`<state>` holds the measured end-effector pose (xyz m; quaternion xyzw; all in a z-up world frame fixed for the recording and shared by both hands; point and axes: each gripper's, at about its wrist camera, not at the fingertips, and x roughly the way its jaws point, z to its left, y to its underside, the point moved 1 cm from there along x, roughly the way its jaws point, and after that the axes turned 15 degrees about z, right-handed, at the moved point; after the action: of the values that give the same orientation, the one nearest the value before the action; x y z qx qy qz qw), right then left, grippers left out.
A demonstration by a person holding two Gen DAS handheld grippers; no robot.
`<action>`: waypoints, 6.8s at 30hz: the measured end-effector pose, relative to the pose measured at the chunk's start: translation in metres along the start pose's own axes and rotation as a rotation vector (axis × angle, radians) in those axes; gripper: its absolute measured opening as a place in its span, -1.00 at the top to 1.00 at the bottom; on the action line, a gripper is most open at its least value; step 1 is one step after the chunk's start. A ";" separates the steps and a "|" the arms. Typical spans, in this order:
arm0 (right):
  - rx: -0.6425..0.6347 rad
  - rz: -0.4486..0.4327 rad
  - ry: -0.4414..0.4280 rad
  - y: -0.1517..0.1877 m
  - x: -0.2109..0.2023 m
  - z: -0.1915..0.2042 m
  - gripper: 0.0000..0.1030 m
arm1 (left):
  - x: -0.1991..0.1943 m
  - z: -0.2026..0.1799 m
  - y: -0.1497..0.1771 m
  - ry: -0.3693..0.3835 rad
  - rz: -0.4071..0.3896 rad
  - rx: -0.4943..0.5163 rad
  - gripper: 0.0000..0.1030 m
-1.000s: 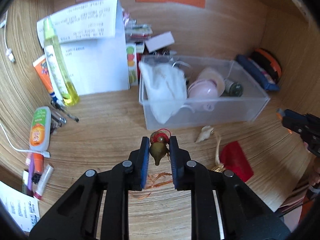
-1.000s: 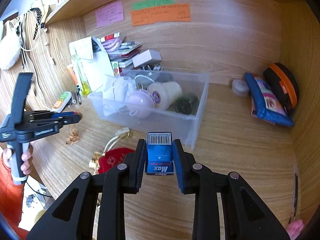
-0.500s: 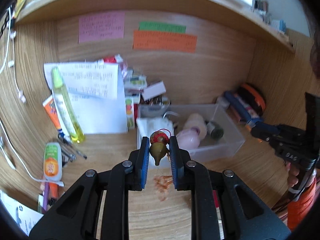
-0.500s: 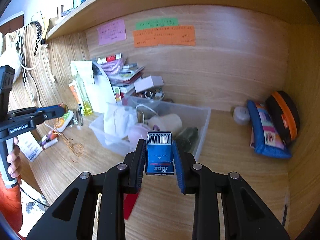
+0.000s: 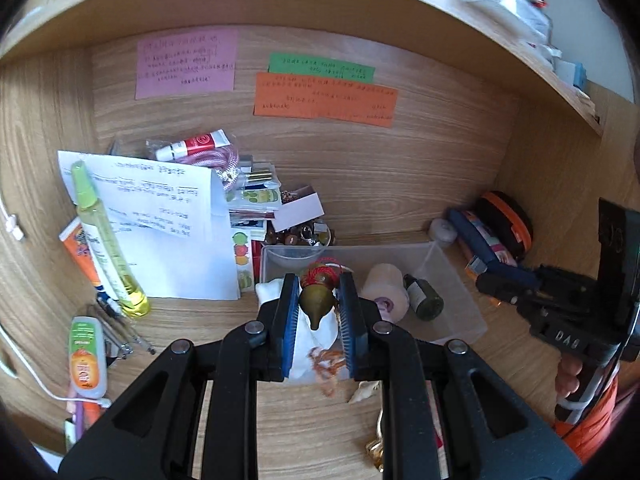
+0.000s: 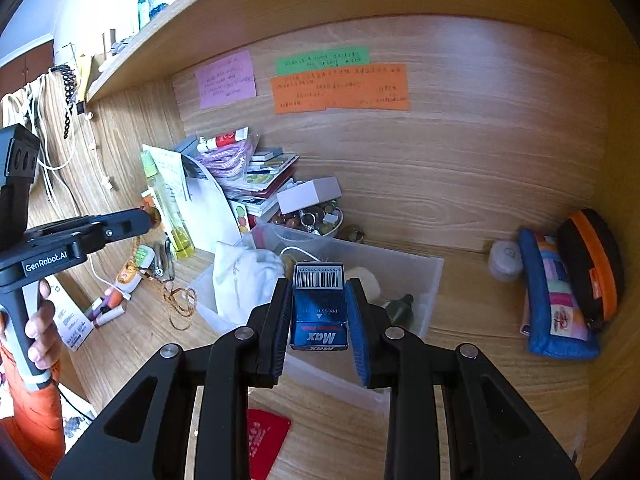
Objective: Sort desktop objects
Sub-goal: 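Lift the Max card and gold ornament and carry both over the clear box, then open both grippers to drop the card and ornament into the box, then grasp the red velvet pouch by its gold neck with the right gripper, then grasp the small seashell with the left gripper while the right lifts the red pouch, then carry the seashell and red pouch over the clear box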
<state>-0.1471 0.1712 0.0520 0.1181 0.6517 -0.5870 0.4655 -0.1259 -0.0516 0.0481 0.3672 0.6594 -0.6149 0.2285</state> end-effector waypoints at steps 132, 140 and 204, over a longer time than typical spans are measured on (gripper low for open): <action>-0.012 0.201 -0.050 0.105 0.049 0.038 0.66 | 0.080 -0.028 0.107 -0.050 0.228 0.064 -0.78; 0.026 0.119 -0.073 0.108 0.017 0.006 0.66 | 0.121 -0.057 0.096 -0.069 0.326 0.145 -0.17; -0.058 -0.037 0.006 -0.013 0.009 0.006 0.65 | 0.041 -0.030 0.017 -0.056 0.035 0.029 0.67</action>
<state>-0.1580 0.1590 0.0544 0.0943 0.6722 -0.5758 0.4559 -0.1340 -0.0146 0.0098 0.3647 0.6373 -0.6304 0.2521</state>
